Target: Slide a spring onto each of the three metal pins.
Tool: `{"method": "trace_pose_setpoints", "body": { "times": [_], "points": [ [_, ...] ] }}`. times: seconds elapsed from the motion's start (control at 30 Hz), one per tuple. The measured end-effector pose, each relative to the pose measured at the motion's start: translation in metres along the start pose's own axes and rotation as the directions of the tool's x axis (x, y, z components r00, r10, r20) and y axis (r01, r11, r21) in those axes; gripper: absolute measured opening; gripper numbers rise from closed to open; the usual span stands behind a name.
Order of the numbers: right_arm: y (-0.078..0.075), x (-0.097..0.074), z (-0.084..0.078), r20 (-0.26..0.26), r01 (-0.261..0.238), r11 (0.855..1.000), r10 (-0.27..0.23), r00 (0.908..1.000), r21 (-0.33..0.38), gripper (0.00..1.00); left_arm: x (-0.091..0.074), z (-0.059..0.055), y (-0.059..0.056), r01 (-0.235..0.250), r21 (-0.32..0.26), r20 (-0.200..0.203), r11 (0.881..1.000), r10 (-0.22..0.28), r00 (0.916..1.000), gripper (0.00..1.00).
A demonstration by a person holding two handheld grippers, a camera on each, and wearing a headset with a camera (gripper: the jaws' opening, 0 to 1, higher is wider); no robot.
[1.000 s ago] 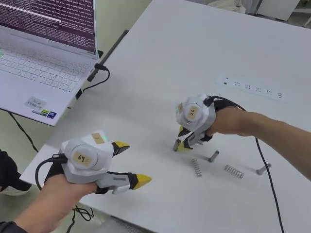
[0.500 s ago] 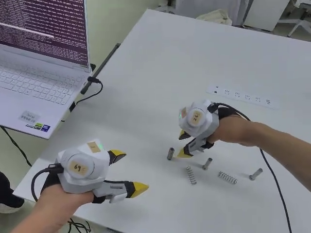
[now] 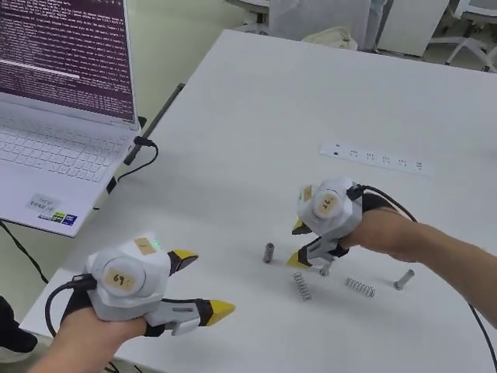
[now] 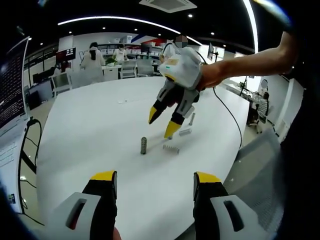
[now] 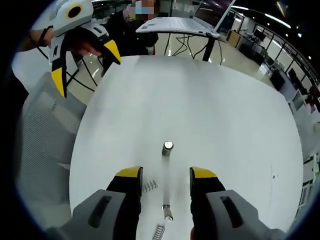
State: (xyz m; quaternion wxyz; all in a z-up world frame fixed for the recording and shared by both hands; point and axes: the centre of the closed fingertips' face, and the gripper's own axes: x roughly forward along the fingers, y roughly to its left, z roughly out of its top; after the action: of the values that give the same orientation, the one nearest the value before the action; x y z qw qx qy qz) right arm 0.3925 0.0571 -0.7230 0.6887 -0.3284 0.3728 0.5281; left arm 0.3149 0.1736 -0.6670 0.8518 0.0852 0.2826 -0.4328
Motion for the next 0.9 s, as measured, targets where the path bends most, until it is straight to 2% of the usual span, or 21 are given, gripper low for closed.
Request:
{"method": "trace_pose_setpoints", "body": {
  "times": [0.17, 0.3, 0.43, 0.47, 0.53, 0.63, 0.9],
  "points": [
    [-0.006, -0.01, 0.005, 0.077, 0.057, 0.995, -0.063, 0.995, 0.083, 0.36, 0.0, 0.002, 0.0, 0.0, 0.0, 0.005, 1.0, 0.0, 1.0, 0.57],
    [-0.01, -0.019, 0.006, 0.111, 0.102, 0.989, -0.113, 0.9874, 0.103, 0.37, 0.0, 0.005, 0.001, 0.0, 0.0, 0.013, 1.0, 0.0, 0.9999, 0.57],
    [-0.013, -0.032, 0.01, 0.172, 0.144, 0.976, -0.171, 0.9702, 0.162, 0.38, 0.0, 0.006, 0.001, 0.001, 0.005, 0.014, 1.0, -0.001, 0.9999, 0.57],
    [-0.013, -0.033, 0.01, 0.176, 0.146, 0.974, -0.176, 0.9684, 0.17, 0.39, 0.0, 0.007, 0.001, 0.001, 0.006, 0.015, 1.0, -0.001, 0.9999, 0.57],
    [-0.015, -0.04, 0.009, 0.202, 0.162, 0.963, -0.206, 0.9574, 0.214, 0.4, -0.001, 0.008, 0.0, 0.002, 0.008, 0.017, 1.0, -0.002, 0.9999, 0.57],
    [-0.014, -0.047, 0.005, 0.221, 0.173, 0.953, -0.231, 0.9475, 0.25, 0.4, -0.001, 0.009, 0.0, 0.001, 0.01, 0.017, 1.0, -0.002, 0.9998, 0.57],
    [-0.002, -0.064, -0.015, 0.216, 0.211, 0.936, -0.276, 0.9366, 0.282, 0.43, 0.0, 0.012, -0.001, 0.006, 0.016, 0.018, 1.0, -0.006, 0.9998, 0.57]
  ]
}}
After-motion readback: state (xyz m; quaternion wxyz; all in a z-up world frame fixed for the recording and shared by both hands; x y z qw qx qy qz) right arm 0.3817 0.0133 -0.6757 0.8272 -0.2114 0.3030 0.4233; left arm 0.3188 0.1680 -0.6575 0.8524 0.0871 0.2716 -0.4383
